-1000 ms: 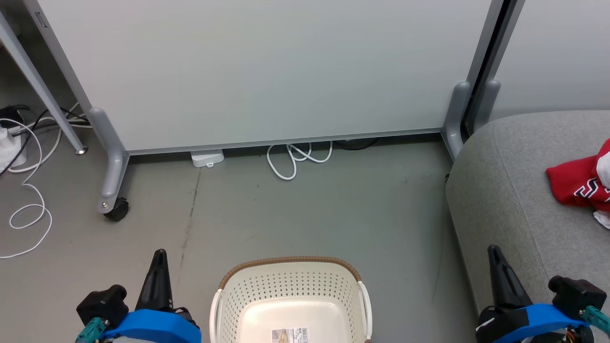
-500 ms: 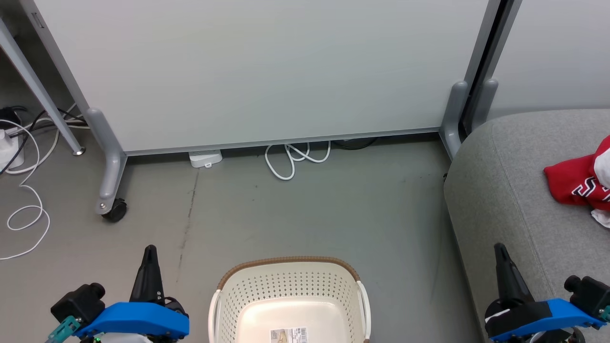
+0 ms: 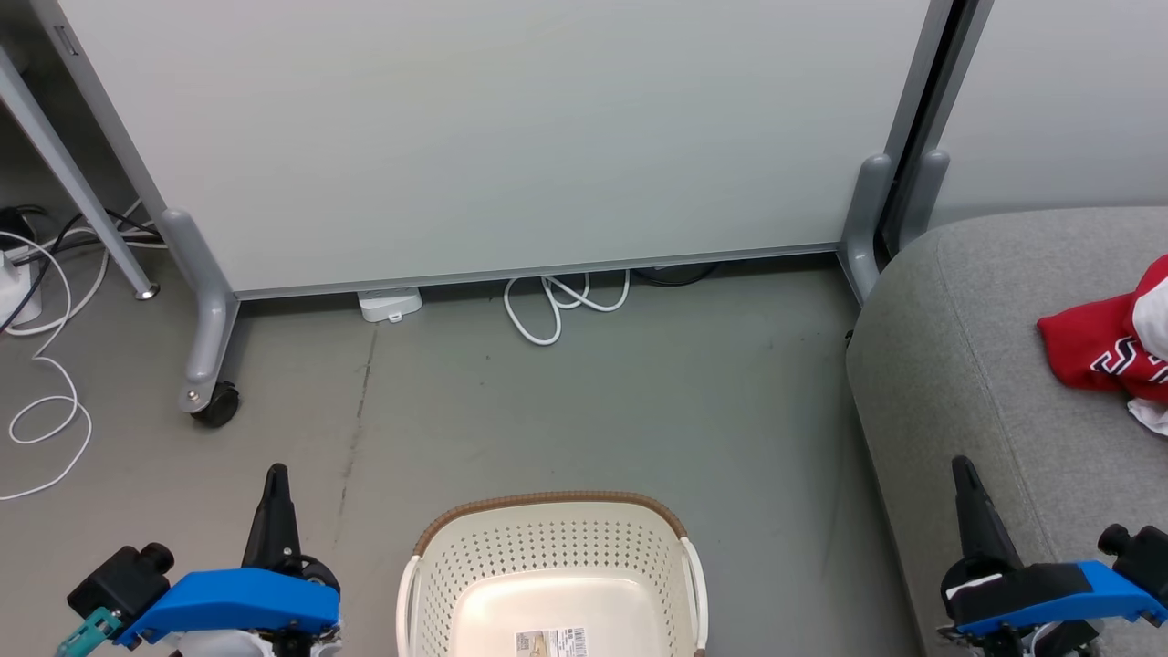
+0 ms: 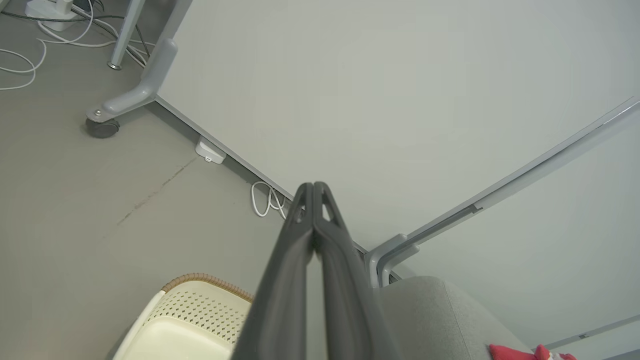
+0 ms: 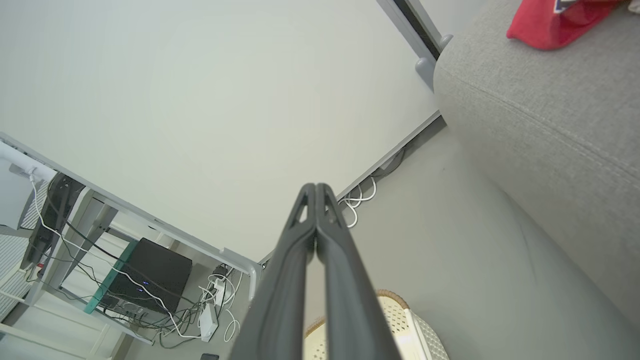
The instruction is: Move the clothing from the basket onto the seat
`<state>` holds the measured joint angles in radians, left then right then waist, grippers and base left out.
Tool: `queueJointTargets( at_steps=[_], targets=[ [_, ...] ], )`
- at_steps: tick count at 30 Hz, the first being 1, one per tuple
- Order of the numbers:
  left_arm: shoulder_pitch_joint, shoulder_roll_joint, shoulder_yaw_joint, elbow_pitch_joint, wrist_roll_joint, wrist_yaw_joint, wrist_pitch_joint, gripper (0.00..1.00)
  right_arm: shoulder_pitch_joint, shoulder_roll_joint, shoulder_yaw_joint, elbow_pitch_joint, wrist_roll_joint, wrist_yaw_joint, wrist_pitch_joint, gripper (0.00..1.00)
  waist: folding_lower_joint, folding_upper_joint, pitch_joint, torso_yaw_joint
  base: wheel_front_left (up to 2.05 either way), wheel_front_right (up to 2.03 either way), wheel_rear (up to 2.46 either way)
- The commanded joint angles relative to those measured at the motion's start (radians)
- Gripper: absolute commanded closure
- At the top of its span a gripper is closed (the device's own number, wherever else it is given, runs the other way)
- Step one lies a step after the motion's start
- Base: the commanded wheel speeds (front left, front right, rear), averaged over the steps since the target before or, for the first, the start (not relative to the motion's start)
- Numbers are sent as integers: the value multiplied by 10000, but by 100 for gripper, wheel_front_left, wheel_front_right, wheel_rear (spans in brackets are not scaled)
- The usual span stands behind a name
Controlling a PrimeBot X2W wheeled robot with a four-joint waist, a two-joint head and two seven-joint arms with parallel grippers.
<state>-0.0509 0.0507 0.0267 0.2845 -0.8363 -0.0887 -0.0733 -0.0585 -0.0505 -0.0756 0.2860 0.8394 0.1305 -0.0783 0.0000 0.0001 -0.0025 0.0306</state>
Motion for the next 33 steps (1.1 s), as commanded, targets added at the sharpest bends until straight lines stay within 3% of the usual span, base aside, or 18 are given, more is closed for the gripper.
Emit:
queueJointTargets(
  at_steps=[1,33],
  targets=[
    [-330,9,101,-177,-323,-29,65,100,-292,-11,-50,-148,337,3,86,100,0,-1,0,-5,0,0,0],
    [-496,4,496,-440,-3943,-82,960,100,-489,-5,-228,-242,3934,3,1001,100,0,-1,6,-127,0,0,0]
  ],
)
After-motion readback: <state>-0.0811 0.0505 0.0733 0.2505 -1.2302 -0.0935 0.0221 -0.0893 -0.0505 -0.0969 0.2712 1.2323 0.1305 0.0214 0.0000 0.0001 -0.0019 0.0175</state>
